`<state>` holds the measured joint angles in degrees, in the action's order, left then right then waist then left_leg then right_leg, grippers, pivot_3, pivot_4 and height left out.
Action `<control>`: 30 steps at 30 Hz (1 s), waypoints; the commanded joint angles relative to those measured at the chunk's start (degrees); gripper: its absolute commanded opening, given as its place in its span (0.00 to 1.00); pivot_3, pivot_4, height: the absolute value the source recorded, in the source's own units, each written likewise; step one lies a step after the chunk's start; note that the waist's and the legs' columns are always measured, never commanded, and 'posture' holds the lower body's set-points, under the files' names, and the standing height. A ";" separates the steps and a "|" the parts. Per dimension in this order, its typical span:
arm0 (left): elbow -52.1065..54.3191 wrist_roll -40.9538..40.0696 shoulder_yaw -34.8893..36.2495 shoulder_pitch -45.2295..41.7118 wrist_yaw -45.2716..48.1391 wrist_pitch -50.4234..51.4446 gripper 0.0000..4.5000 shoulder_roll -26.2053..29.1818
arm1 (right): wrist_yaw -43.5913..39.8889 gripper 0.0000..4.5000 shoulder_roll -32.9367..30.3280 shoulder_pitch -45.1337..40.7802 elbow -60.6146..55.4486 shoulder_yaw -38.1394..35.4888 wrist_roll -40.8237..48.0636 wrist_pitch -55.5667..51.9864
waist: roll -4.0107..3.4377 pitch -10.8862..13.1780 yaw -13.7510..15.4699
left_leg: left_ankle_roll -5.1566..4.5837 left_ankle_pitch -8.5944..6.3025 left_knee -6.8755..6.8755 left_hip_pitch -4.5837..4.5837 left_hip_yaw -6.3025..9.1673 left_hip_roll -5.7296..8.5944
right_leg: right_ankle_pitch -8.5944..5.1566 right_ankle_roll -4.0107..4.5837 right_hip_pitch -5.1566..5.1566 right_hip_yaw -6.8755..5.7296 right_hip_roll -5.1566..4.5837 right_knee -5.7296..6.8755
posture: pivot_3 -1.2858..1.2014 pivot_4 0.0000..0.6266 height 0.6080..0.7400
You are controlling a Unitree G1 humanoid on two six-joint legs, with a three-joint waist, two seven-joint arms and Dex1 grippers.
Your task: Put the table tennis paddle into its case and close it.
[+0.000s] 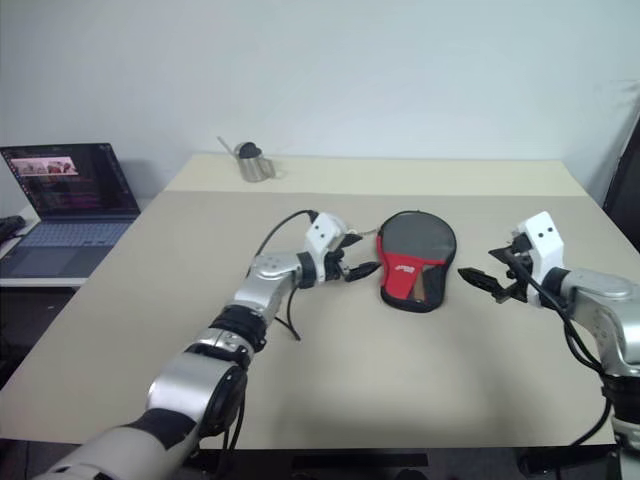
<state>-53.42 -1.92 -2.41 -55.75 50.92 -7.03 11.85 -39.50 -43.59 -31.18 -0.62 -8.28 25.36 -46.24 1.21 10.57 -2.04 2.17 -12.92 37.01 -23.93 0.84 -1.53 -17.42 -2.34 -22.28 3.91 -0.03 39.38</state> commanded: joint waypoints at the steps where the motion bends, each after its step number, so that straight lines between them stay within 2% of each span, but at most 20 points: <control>1: 14.08 -4.67 1.19 4.90 4.19 5.19 0.95 2.46 | 1.87 0.99 2.19 -4.86 6.57 3.43 -4.94 5.24 | 0.00 0.00 0.16 | 0.00 0.00 0.01 0.00 0.00 -0.02 | 0.00 0.00 0.00 -0.01 -0.02 0.01 | 0.52 0.24 1.00; 7: 36.12 -11.71 2.50 15.45 5.79 17.77 0.95 6.92 | 2.51 0.99 6.14 -11.27 21.46 6.97 -10.88 11.81 | 0.00 0.00 0.44 | 0.00 0.01 0.04 -0.02 0.03 -0.05 | 0.00 0.00 0.00 -0.05 -0.10 0.03 | 0.52 0.24 1.00; 13: 46.69 -14.91 3.65 19.89 3.69 24.30 0.95 9.89 | 1.92 0.99 9.06 -14.90 31.45 8.41 -14.19 16.01 | 0.00 0.00 0.27 | 0.00 0.01 0.07 0.02 0.03 -0.04 | 0.00 0.00 0.01 -0.03 -0.12 0.13 | 0.52 0.24 1.00; 23: 50.14 -16.28 3.37 20.99 1.32 26.43 0.95 10.82 | 2.91 0.99 14.36 -20.34 46.40 10.90 -20.34 23.98 | 0.00 0.00 0.06 | 0.00 0.02 0.07 0.08 -0.02 -0.05 | 0.00 0.01 0.01 0.01 -0.10 0.19 | 0.52 0.24 1.00; 30: 50.29 -16.43 2.99 20.91 1.09 26.32 0.95 11.62 | 1.73 0.99 17.34 -23.03 52.74 11.94 -23.00 25.01 | -0.01 -0.01 -0.57 | 0.01 0.02 0.07 0.15 -0.03 -0.06 | 0.00 0.01 0.03 0.04 -0.10 0.26 | 0.52 0.24 1.00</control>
<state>-6.00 -17.52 0.37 -34.34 51.98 19.64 22.78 -37.24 -26.88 -53.63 50.55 2.61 3.32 -21.57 1.20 10.56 -2.61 2.18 -12.90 37.08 -23.76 0.80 -1.60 -17.42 -2.33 -22.25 3.95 -0.13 39.67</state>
